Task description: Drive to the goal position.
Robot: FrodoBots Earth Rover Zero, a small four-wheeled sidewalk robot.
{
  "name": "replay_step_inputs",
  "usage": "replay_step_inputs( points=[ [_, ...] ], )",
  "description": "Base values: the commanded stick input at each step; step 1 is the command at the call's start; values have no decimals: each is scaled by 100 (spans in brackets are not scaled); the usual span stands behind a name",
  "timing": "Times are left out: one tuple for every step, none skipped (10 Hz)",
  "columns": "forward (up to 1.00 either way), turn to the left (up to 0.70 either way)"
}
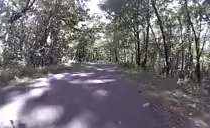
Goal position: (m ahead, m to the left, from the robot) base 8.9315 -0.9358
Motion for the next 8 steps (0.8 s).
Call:
replay_step_inputs(
  points=[
    [45, 0],
    [45, 0],
    [45, 0],
    [45, 0],
    [45, -23],
    [45, -27],
    [45, -27],
    [45, -27]
  ],
)
